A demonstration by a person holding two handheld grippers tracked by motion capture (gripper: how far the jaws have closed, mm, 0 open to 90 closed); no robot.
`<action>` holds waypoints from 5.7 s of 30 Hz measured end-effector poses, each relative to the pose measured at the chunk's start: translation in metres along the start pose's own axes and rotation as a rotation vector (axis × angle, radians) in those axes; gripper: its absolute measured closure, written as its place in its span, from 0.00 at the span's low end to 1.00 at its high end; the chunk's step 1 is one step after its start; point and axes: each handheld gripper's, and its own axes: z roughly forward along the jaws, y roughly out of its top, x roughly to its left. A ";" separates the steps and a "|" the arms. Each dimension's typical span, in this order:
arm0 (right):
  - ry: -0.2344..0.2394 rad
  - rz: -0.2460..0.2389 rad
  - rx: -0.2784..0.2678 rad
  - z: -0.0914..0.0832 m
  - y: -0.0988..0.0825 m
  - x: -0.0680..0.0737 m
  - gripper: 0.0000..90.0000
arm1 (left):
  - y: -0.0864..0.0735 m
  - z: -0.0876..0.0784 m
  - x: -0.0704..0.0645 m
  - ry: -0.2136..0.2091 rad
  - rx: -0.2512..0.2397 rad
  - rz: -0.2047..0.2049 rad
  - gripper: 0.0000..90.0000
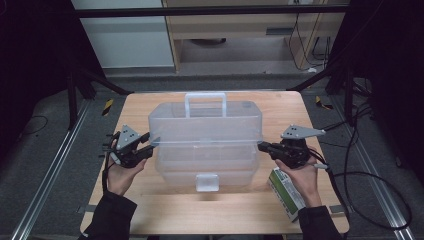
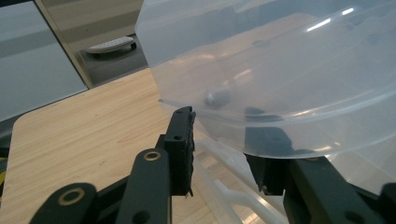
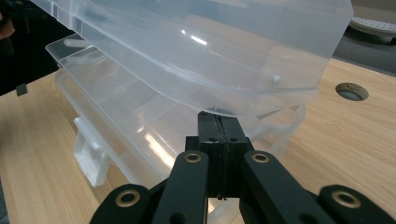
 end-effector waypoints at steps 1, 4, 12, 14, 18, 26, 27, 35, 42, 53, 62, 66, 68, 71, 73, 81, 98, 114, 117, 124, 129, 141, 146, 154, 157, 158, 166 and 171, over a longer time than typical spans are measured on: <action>0.001 0.001 0.000 0.000 0.000 0.000 1.00 | 0.000 0.000 0.000 0.002 0.001 0.001 0.70; -0.003 0.001 0.007 0.001 -0.001 0.001 0.99 | 0.001 -0.001 0.000 0.009 0.007 0.010 0.71; -0.027 -0.006 0.041 0.003 -0.005 0.000 0.95 | 0.002 -0.003 0.000 0.015 0.018 0.015 0.75; -0.043 0.000 0.061 0.003 -0.009 -0.001 0.91 | 0.002 -0.003 -0.001 0.022 0.020 0.018 0.76; -0.072 0.006 0.092 0.006 -0.013 -0.003 0.79 | 0.003 -0.003 -0.001 0.023 0.021 0.015 0.76; -0.091 0.028 0.156 0.015 -0.022 -0.009 0.67 | 0.004 -0.003 -0.001 0.030 0.028 0.011 0.76; -0.091 0.028 0.156 0.015 -0.022 -0.009 0.67 | 0.004 -0.003 -0.001 0.030 0.028 0.011 0.76; -0.099 0.025 0.219 0.026 -0.027 -0.007 0.69 | 0.005 -0.003 -0.001 0.032 0.028 0.004 0.77; -0.090 0.041 0.234 0.031 -0.028 -0.006 0.75 | 0.006 -0.002 -0.001 0.041 0.029 -0.003 0.77; -0.063 0.068 0.243 0.033 -0.028 -0.005 0.85 | 0.013 -0.001 0.003 0.042 0.035 -0.021 0.78; -0.063 0.067 0.242 0.033 -0.028 -0.005 0.85 | 0.025 0.002 0.007 0.058 0.032 -0.032 0.79; -0.064 0.069 0.243 0.033 -0.028 -0.005 0.85 | 0.030 0.003 0.008 0.068 0.032 -0.030 0.80; -0.065 0.070 0.245 0.033 -0.028 -0.005 0.85 | 0.033 0.004 0.010 0.069 0.037 -0.026 0.80; -0.062 0.071 0.242 0.033 -0.028 -0.005 0.85 | 0.037 0.005 0.012 0.072 0.044 -0.026 0.80; -0.062 0.073 0.241 0.033 -0.028 -0.005 0.85 | 0.038 0.007 0.013 0.072 0.039 -0.042 0.80; -0.062 0.077 0.236 0.034 -0.028 -0.005 0.85 | 0.041 0.010 0.016 0.074 0.039 -0.062 0.82; -0.066 0.071 0.231 0.034 -0.028 -0.004 0.86 | 0.059 0.013 0.017 0.107 0.020 -0.032 0.83; -0.067 0.074 0.234 0.034 -0.028 -0.004 0.86 | 0.075 0.022 0.022 0.138 0.016 -0.010 0.84; -0.073 0.071 0.233 0.035 -0.028 -0.005 0.86 | 0.077 0.024 0.022 0.140 0.020 -0.010 0.84; -0.102 0.061 0.224 0.036 -0.028 -0.007 0.87 | 0.080 0.025 0.022 0.140 0.034 -0.003 0.84; -0.119 0.055 0.218 0.037 -0.028 -0.007 0.87 | 0.082 0.026 0.022 0.142 0.032 -0.007 0.84; -0.135 0.053 0.214 0.038 -0.028 -0.007 0.85 | 0.089 0.033 0.025 0.157 0.006 -0.038 0.84; -0.143 0.050 0.222 0.038 -0.029 -0.006 0.79 | 0.091 0.036 0.026 0.165 -0.004 -0.044 0.84; -0.141 0.056 0.227 0.040 -0.029 -0.005 0.80 | 0.094 0.041 0.027 0.177 -0.008 -0.043 0.84; -0.142 0.065 0.229 0.040 -0.029 -0.005 0.80 | 0.096 0.042 0.029 0.176 0.003 -0.039 0.84; -0.143 0.064 0.230 0.040 -0.029 -0.005 0.80 | 0.097 0.043 0.030 0.175 0.009 -0.038 0.84; -0.141 0.068 0.231 0.040 -0.029 -0.005 0.80 | 0.104 0.049 0.034 0.179 0.020 -0.047 0.84; -0.139 0.068 0.231 0.040 -0.029 -0.005 0.80 | 0.110 0.056 0.037 0.191 0.033 -0.041 0.84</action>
